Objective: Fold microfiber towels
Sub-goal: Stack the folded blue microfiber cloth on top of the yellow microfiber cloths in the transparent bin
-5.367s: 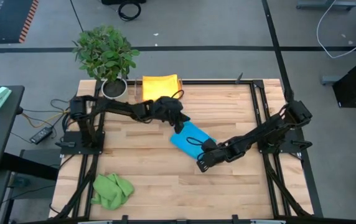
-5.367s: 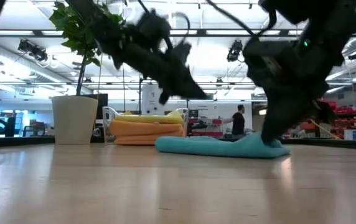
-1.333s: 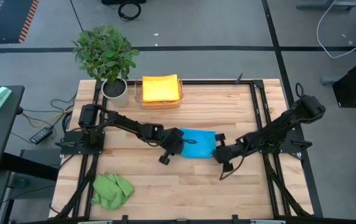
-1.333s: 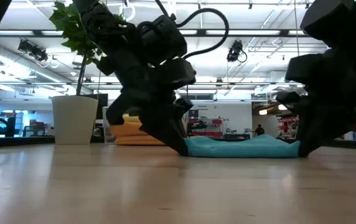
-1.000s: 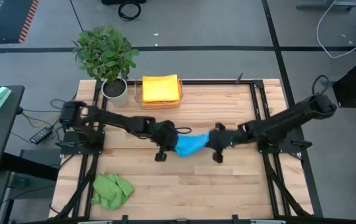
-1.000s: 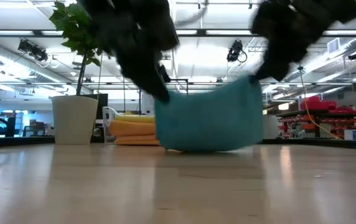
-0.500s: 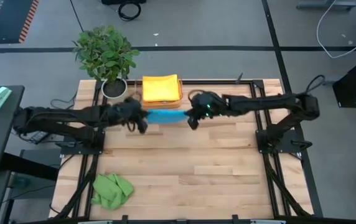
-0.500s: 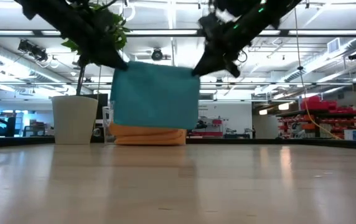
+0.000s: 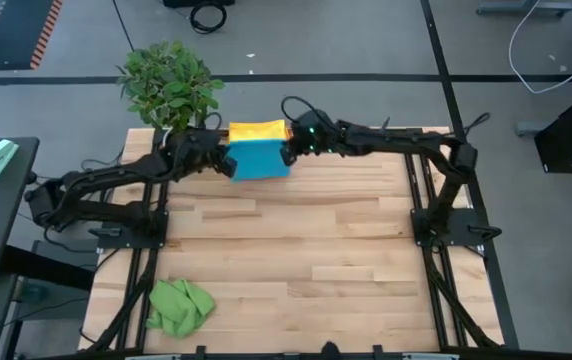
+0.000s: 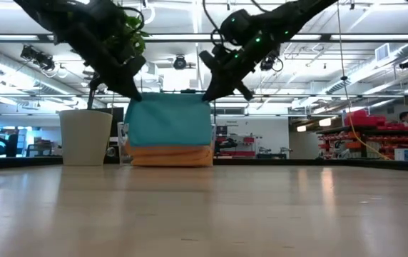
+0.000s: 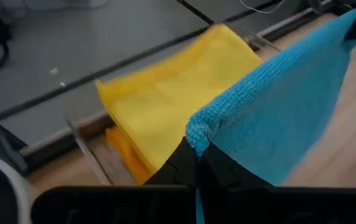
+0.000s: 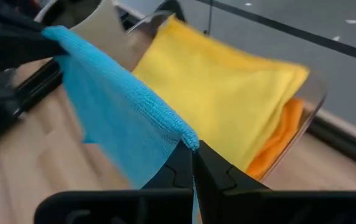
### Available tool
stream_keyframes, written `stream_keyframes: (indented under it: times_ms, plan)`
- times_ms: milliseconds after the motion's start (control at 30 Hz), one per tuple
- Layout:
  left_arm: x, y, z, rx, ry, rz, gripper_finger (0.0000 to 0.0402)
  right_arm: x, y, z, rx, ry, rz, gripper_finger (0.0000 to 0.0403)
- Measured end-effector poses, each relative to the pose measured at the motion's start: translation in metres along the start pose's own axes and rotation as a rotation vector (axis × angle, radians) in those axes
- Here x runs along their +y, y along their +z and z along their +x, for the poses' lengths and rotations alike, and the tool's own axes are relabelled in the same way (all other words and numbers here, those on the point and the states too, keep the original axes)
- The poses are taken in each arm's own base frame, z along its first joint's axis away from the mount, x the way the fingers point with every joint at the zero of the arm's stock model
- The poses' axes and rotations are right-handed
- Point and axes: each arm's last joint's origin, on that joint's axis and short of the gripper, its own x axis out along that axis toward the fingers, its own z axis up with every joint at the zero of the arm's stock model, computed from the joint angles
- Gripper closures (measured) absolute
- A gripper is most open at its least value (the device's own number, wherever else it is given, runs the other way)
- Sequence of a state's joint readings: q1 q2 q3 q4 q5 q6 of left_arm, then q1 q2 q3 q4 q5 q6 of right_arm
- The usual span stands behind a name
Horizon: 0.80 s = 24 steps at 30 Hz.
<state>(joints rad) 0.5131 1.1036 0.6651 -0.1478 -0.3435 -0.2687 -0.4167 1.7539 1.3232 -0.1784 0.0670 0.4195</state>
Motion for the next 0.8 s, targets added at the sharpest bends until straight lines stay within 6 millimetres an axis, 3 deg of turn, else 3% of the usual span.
stream_keyframes:
  times_ms: [200, 367, 567, 800]
  plan:
    - [0.015, 0.020, 0.022, 0.012, 0.091, 0.013, 0.0394, -0.022, 0.025, 0.021, -0.012, -0.056, 0.037, 0.0399]
    - [0.017, 0.034, 0.054, 0.097, 0.114, 0.079, 0.0394, -0.041, 0.035, 0.034, -0.003, -0.105, 0.052, 0.0399]
    - [0.019, 0.046, 0.081, 0.230, 0.155, 0.161, 0.0394, -0.056, 0.035, 0.046, 0.010, -0.117, 0.068, 0.0399]
    - [0.030, 0.046, 0.090, 0.320, 0.193, 0.163, 0.0394, -0.059, 0.026, 0.064, 0.022, -0.084, 0.066, 0.0393]
